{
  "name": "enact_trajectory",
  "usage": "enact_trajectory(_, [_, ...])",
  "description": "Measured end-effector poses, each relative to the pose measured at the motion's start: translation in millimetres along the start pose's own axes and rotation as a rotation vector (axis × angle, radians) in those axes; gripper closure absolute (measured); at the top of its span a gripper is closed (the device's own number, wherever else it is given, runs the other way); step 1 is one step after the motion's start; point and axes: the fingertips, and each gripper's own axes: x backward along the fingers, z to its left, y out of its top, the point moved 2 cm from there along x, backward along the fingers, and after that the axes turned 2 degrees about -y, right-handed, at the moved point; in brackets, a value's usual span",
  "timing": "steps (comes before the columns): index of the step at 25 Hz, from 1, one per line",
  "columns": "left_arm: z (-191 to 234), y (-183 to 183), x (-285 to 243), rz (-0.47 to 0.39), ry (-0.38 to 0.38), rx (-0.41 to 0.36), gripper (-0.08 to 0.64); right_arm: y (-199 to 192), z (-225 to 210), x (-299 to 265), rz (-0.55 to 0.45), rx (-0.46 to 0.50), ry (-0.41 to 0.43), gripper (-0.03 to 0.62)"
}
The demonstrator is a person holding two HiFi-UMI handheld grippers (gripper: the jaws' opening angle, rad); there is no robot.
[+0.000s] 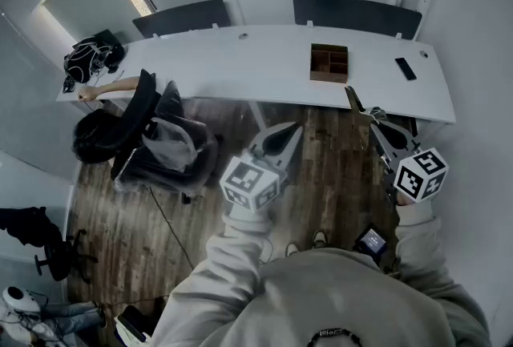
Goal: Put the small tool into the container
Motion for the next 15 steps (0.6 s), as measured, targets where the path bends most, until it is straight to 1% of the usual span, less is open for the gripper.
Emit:
enact_trajectory(5, [0, -16, -7, 0.022, 0.011, 0.018, 0.565, -4, -2, 3, -0.011, 0.028, -0.018, 0.568])
enact_trajectory(8, [0, -11, -7, 0.027, -0.007, 0.022, 0.565, 3, 3, 4, -0.011, 0.031, -0.01, 0.568])
enact_trajectory(10, [1, -13, -9, 0.065, 0.004, 0.021, 0.565, 6, 6, 5, -0.001, 0.029, 0.009, 0.568])
enact_trajectory(12, [4, -21, -13, 0.112, 0.029, 0.027, 0.565, 6, 2, 6, -0.001, 0.03, 0.003, 0.568])
enact_trajectory(13, [4, -24, -16, 0.118, 0.027, 0.035, 0.565, 5, -1, 6, -0.002, 0.028, -0.002, 0.568])
enact_trajectory(15, [1, -21, -18, 0.102, 0.01, 0.046, 0.565, 3, -6, 7, 0.001, 0.019, -0.003, 0.568])
